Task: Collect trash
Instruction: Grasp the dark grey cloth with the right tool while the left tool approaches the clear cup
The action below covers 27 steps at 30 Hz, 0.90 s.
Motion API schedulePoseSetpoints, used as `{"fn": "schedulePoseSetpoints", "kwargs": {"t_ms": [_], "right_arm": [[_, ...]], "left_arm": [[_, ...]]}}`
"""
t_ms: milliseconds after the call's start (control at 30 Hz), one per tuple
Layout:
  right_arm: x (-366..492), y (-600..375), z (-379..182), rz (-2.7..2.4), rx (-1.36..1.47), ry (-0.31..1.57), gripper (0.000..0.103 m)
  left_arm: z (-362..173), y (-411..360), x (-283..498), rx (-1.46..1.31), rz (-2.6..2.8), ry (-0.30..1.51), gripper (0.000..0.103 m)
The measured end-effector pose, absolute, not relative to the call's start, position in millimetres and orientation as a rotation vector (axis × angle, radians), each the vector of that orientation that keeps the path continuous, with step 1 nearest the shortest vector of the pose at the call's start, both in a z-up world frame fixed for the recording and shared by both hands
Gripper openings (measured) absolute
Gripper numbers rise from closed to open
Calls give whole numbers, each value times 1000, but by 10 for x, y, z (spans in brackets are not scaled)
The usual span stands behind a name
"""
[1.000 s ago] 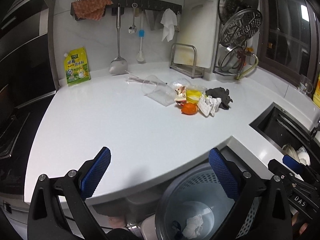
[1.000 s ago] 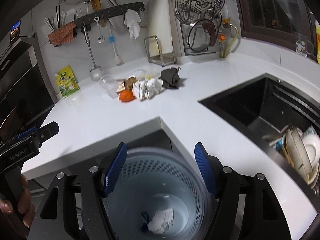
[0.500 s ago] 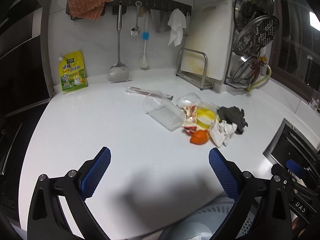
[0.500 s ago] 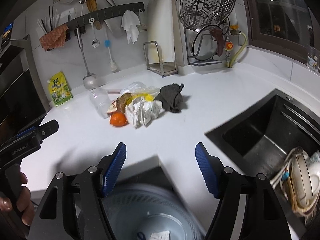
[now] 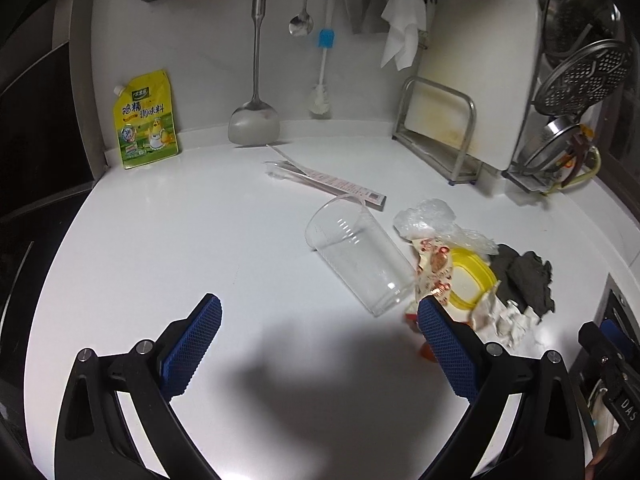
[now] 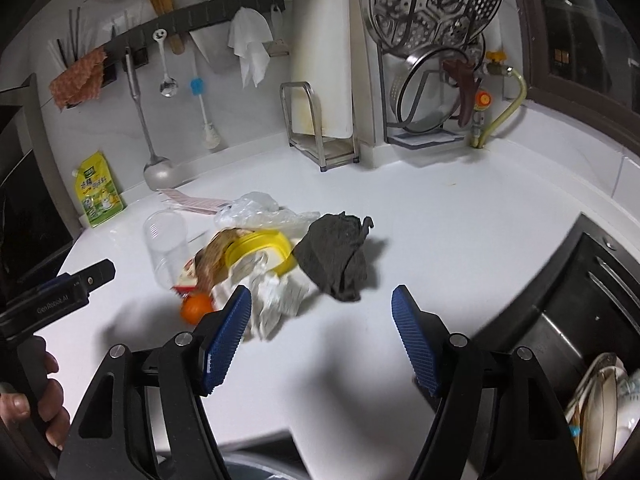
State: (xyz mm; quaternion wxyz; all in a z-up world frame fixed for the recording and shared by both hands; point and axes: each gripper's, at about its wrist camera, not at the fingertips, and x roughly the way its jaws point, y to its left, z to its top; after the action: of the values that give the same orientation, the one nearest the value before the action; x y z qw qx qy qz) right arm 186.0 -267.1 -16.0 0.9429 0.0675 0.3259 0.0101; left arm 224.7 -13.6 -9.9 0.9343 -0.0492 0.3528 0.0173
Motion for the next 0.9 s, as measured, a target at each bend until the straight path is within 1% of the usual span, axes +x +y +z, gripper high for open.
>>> {"fn": "schedulePoseSetpoints", "kwargs": {"t_ms": [267,533,833,867,900], "right_arm": [[2385,-2714,-306,5,87,760,70],[2813,-2792,-531,35,119,854,70],[3042,-2721,-623,64,98,877,69],[3047,-2705,-623,69,87,874,65],[3055,-2690,-624,70,75,876,53]], "left_arm": [[-198,-194,2556,-78,62,758,97],[-295,-220,2703,-83,61,789,97],[-357,-293,2797,-85,45,809,96],[-357,-295,2807,-89,44,811,96],[-355,-299,2818,-91,43,814,96]]}}
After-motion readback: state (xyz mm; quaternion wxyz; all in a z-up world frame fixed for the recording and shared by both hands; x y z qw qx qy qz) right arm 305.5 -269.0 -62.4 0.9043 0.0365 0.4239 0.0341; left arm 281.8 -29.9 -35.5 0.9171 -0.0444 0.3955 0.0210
